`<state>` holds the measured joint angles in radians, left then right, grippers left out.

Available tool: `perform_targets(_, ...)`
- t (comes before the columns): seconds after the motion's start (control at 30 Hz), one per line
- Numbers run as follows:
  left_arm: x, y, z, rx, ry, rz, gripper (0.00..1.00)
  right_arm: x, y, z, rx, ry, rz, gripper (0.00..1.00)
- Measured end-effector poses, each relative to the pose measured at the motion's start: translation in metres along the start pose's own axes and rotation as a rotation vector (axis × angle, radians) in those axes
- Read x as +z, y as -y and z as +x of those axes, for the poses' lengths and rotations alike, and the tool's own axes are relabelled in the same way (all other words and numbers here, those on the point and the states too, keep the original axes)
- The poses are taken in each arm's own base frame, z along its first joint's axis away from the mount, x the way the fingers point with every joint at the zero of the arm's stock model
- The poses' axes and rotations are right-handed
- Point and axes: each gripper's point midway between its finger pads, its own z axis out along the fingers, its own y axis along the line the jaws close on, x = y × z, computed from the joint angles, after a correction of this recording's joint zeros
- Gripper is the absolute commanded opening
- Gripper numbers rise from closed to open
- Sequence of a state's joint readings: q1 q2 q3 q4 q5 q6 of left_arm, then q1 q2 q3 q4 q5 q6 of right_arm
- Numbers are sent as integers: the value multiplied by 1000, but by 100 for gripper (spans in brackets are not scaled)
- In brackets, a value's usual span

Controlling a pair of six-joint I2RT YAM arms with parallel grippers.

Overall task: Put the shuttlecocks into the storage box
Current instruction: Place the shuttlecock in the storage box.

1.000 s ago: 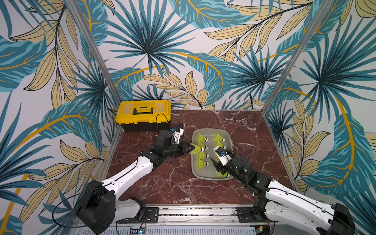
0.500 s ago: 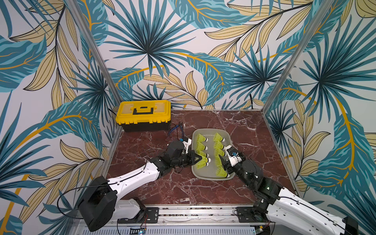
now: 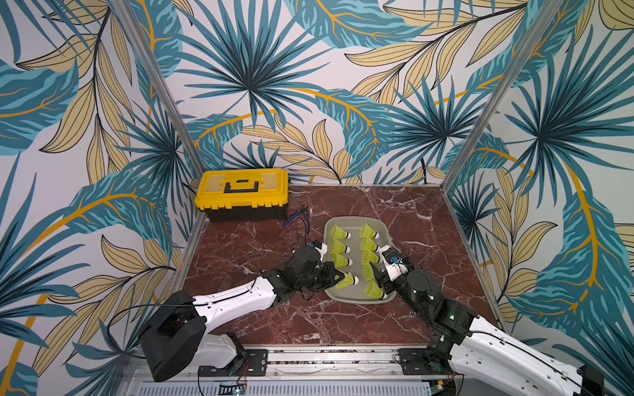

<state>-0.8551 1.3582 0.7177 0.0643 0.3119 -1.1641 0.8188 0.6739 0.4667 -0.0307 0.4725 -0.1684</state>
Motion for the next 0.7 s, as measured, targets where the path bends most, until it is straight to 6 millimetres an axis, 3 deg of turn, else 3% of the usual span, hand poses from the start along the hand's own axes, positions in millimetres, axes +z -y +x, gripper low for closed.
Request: perform_targets(0.7,14,-12,11,-16,-21,-42,0,1,-2,10,10,-25,-4,70)
